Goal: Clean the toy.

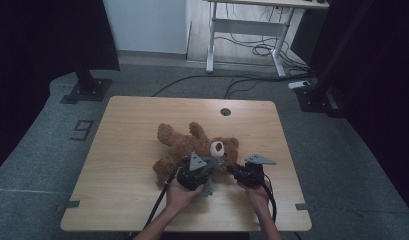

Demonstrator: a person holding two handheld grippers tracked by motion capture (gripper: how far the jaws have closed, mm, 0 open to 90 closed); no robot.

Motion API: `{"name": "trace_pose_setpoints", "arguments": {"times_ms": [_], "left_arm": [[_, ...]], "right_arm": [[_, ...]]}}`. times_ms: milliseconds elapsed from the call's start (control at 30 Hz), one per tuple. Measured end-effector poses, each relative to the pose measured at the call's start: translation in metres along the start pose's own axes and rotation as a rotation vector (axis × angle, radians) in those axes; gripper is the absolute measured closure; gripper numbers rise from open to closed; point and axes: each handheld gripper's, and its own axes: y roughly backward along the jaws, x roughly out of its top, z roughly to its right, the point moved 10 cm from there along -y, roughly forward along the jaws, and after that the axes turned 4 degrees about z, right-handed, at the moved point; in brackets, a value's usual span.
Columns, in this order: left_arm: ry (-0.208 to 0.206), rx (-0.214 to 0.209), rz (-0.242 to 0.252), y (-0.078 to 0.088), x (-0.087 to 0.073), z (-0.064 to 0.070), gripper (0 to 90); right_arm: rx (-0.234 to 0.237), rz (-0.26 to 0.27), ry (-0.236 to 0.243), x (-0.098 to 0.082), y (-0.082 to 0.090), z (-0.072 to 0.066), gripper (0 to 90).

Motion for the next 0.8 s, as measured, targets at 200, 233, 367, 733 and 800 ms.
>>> {"name": "trace_pose_setpoints", "arguments": {"times_ms": [200,233,367,733,800], "left_arm": [[0.008,-0.004,-0.035,-0.027,0.001,0.008,75.5],[0.010,-0.001,-0.037,-0.030,0.000,0.008,75.5],[0.002,0.014,-0.031,-0.026,-0.007,0.002,75.9],[0.054,0.107,0.000,0.034,-0.036,-0.060,76.1],[0.065,0.128,0.015,0.050,-0.041,-0.072,76.0]], "right_arm": [[-0.001,0.000,-0.001,0.000,0.000,0.000,75.3],[-0.003,-0.002,-0.001,0.000,0.000,0.001,75.3],[0.006,-0.002,-0.006,-0.001,0.000,0.002,75.4],[0.031,-0.004,0.001,-0.004,0.002,0.000,75.5],[0.035,-0.006,0.005,-0.004,0.002,0.000,75.6]]}}
